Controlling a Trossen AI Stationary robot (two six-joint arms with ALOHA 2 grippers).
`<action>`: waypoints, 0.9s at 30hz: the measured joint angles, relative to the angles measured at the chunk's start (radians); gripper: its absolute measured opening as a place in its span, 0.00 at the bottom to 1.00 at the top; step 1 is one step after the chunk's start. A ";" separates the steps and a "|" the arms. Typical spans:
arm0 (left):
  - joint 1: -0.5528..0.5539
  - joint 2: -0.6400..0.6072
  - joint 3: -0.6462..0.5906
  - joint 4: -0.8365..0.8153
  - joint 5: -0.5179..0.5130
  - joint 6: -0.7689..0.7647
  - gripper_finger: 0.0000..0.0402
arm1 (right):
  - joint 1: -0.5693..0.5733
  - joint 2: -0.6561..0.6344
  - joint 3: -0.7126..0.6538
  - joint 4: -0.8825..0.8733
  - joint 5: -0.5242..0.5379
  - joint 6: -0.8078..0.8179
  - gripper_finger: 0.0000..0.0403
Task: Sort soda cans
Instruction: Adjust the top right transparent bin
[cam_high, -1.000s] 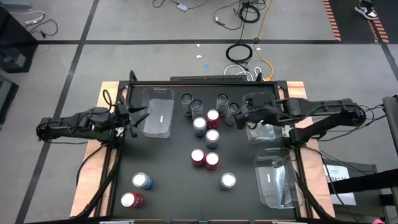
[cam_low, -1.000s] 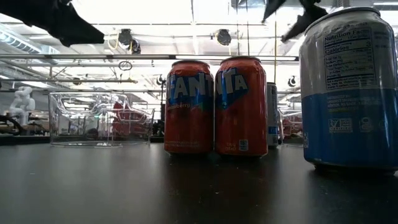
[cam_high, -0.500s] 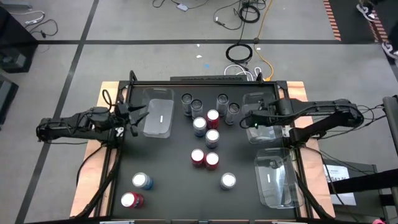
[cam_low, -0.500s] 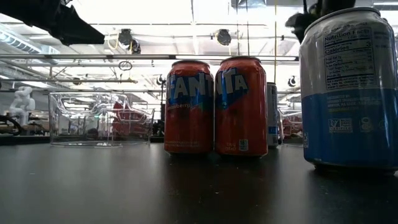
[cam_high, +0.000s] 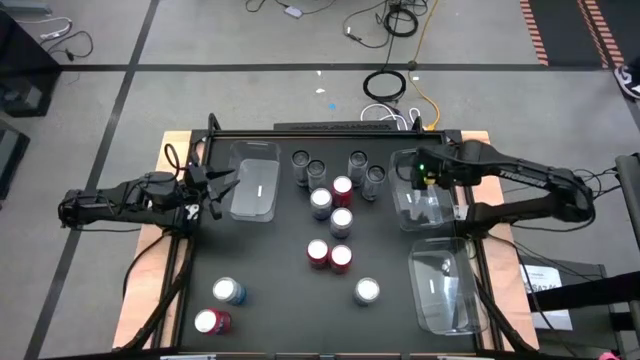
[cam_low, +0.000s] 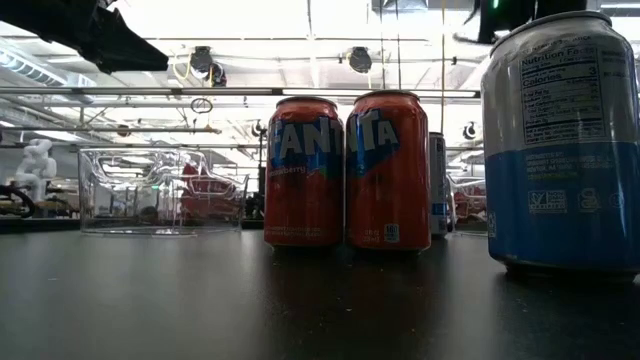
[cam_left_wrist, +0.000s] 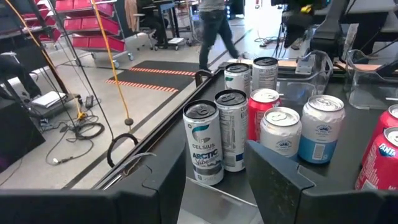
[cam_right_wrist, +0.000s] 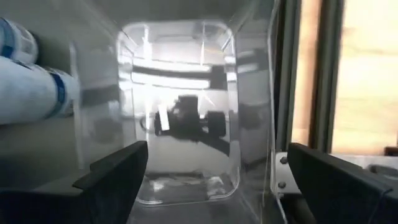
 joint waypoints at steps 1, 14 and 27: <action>0.000 0.000 0.000 0.002 0.000 0.000 0.43 | -0.033 -0.002 -0.025 0.026 -0.016 -0.049 0.94; 0.000 0.000 0.000 0.014 0.000 0.000 0.43 | -0.280 -0.003 -0.206 0.198 -0.100 -0.257 0.94; 0.000 0.000 0.000 0.001 -0.028 0.005 0.43 | -0.326 -0.002 -0.265 0.217 -0.134 -0.316 0.73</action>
